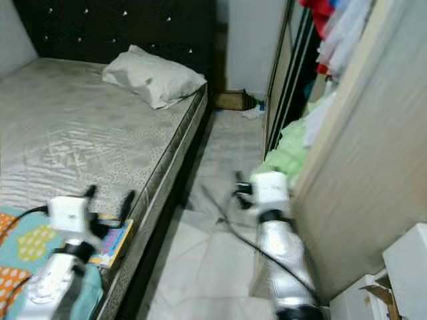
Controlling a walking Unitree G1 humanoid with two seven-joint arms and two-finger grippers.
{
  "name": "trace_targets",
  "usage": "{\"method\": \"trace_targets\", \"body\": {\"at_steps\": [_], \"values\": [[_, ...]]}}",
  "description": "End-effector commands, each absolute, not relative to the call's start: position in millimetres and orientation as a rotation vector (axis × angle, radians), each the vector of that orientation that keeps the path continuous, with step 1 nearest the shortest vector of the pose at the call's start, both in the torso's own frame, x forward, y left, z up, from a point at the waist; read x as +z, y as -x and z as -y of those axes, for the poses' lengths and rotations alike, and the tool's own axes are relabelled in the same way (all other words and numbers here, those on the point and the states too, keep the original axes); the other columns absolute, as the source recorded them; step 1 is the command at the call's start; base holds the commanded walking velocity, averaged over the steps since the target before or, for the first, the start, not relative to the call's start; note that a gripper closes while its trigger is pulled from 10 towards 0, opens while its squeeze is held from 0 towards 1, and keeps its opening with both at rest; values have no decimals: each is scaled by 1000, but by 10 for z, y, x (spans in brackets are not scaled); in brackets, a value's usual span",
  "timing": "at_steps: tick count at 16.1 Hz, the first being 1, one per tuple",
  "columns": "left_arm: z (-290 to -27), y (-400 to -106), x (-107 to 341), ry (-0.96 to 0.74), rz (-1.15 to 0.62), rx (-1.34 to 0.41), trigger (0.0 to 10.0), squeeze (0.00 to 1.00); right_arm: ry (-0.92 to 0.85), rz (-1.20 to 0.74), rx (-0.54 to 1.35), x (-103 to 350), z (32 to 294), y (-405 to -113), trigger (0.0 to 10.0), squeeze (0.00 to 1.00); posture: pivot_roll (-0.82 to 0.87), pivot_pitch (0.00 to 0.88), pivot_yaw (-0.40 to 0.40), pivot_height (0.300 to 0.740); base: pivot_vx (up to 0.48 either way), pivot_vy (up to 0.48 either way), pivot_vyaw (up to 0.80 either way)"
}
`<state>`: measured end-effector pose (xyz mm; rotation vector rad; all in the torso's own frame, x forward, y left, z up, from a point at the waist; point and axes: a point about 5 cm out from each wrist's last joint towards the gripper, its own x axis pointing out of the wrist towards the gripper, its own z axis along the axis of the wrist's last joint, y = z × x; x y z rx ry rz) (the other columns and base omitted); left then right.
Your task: Clean up the room
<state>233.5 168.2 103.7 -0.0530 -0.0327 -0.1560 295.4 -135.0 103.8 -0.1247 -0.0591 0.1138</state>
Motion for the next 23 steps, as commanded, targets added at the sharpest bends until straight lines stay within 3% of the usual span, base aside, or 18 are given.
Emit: {"method": "trace_targets", "body": {"at_steps": [1,16,23], "values": [[-1638,-2358,1057,52,39,-171,10000,0,136,60,92,1052,1444,-2962,10000,0,-21,19,-31,740,0,0,575],[-1753,-2843,1071,43,69,-45,10000,0,141,143,132,1277,1343,-3419,10000,0,0,0,-64,740,0,0,769],[-1758,-2907,1090,48,98,-41,10000,0,124,172,152,1293,1263,-3456,10000,0,-8,0,-57,740,0,0,800]]}}
